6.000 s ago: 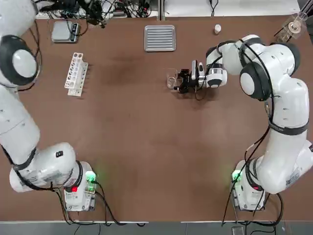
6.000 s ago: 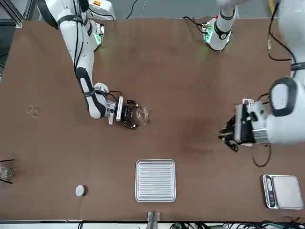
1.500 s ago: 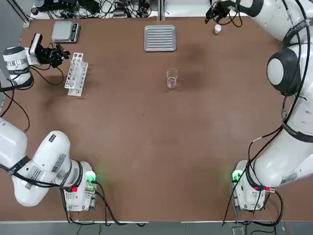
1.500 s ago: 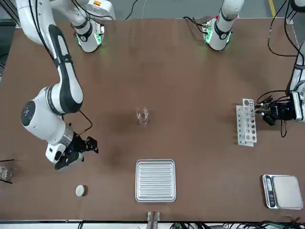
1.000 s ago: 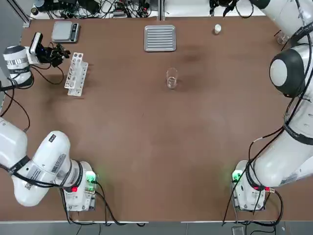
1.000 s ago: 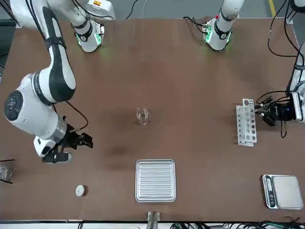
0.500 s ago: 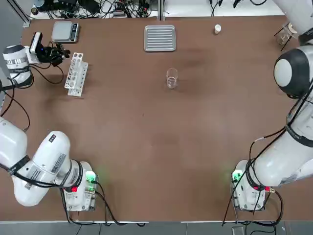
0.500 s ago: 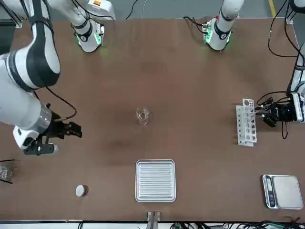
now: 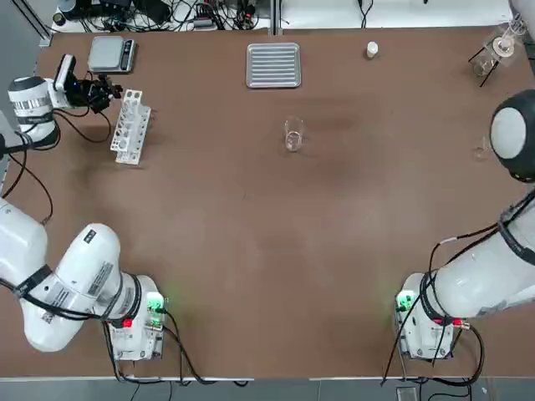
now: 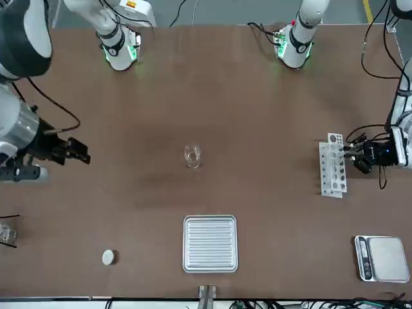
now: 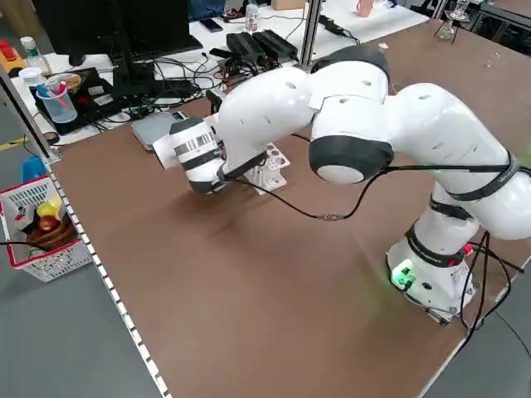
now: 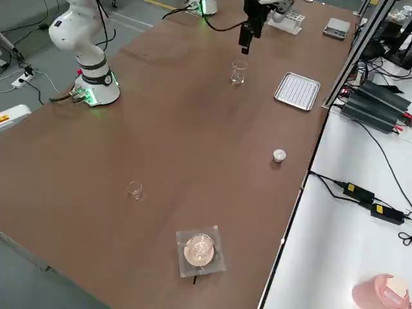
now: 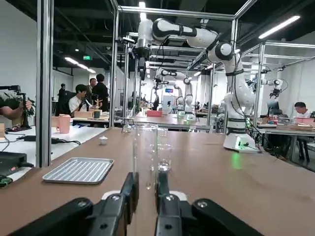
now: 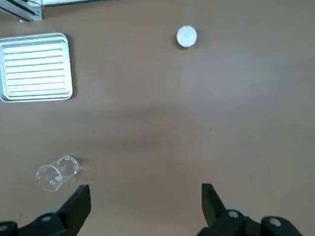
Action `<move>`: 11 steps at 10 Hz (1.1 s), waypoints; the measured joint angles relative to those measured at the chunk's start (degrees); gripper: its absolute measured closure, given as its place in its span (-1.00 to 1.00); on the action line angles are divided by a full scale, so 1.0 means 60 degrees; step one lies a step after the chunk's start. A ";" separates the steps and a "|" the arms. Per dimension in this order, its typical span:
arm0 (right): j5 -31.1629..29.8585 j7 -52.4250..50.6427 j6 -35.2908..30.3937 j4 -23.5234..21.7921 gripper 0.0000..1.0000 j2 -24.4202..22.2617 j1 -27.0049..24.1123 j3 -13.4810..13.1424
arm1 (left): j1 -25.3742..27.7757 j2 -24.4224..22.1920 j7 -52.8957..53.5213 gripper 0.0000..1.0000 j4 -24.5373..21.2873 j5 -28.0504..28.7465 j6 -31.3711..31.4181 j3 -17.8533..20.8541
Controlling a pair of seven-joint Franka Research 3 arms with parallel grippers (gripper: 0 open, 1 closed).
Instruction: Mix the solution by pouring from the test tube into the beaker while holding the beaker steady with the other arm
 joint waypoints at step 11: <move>-0.0944 -0.0163 -0.1499 -0.1563 -0.99 -0.2683 -0.0213 -0.0785 | 0.0012 0.0524 0.1555 0.57 -0.0012 0.0530 0.0389 0.0100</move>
